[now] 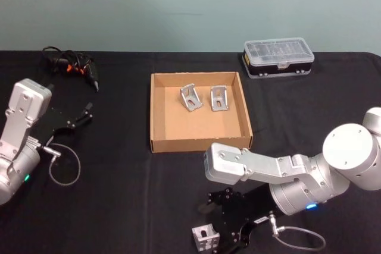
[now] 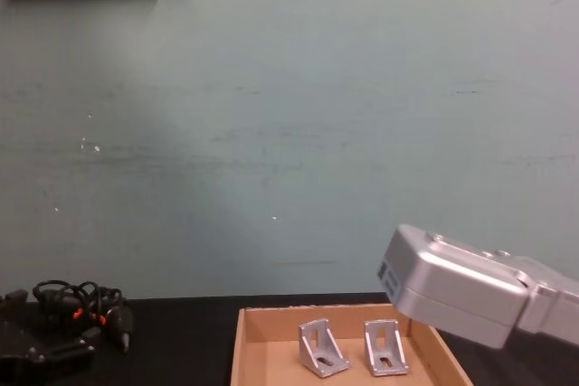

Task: Use one hand to pick up the angle iron from the table and place it into the box.

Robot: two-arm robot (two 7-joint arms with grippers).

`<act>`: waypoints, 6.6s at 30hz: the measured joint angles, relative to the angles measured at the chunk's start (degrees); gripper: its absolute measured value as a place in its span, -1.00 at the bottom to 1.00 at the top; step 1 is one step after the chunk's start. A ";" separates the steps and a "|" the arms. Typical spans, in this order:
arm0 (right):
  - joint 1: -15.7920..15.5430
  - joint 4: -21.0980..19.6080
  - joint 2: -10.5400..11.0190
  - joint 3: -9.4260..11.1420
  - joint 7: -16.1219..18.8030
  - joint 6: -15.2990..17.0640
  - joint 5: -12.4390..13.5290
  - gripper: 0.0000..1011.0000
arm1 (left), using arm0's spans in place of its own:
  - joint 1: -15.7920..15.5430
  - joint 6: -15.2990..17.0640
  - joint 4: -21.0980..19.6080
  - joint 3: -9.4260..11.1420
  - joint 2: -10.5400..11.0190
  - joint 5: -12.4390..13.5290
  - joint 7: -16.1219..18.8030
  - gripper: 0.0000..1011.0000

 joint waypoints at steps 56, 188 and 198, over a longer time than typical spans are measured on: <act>1.21 1.22 -1.99 3.65 -8.88 0.17 4.37 -0.87 | 0.00 0.00 0.00 0.00 0.00 0.00 0.00 0.98; 1.06 33.40 -30.64 29.17 -56.63 -7.02 1.94 0.99 | 0.00 0.00 0.00 0.00 0.00 0.00 0.00 0.98; 1.01 33.30 -30.59 29.10 -56.50 -7.05 1.98 0.99 | 0.00 0.00 0.00 -0.01 0.00 0.00 0.00 0.98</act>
